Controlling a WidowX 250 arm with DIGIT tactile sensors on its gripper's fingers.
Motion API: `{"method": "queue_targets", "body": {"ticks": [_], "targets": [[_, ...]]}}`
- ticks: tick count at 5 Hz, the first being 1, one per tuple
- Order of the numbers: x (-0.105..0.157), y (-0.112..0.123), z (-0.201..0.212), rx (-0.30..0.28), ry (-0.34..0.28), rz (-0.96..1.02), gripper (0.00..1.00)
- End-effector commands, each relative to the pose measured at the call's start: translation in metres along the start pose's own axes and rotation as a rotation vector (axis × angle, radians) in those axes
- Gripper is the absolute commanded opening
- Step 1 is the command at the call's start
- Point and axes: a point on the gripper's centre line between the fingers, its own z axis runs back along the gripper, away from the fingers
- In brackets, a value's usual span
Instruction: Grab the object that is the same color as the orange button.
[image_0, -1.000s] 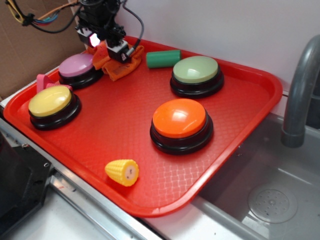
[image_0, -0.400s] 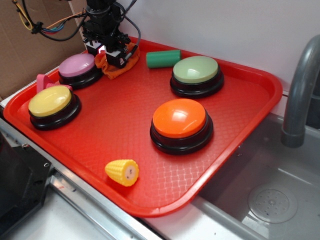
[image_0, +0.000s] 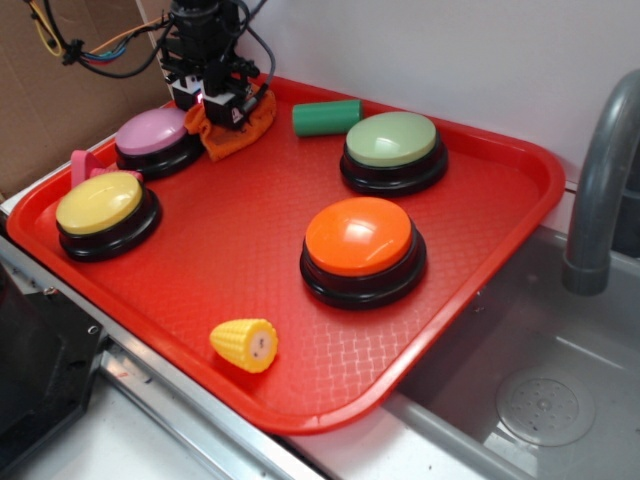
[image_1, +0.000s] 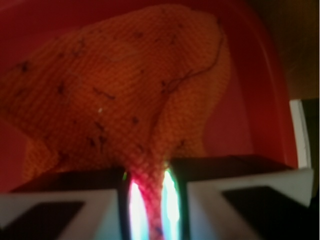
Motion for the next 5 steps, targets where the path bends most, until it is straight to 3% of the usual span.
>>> {"method": "queue_targets", "body": {"ticks": [1, 3, 4, 5], "targets": [[-0.012, -0.015, 0.080, -0.125, -0.067, -0.128, 0.00], [-0.065, -0.051, 0.103, -0.202, -0.089, -0.276, 0.00], [-0.080, -0.061, 0.106, -0.194, -0.118, -0.275, 0.00], [-0.086, -0.054, 0.111, -0.170, -0.116, -0.344, 0.00]]}}
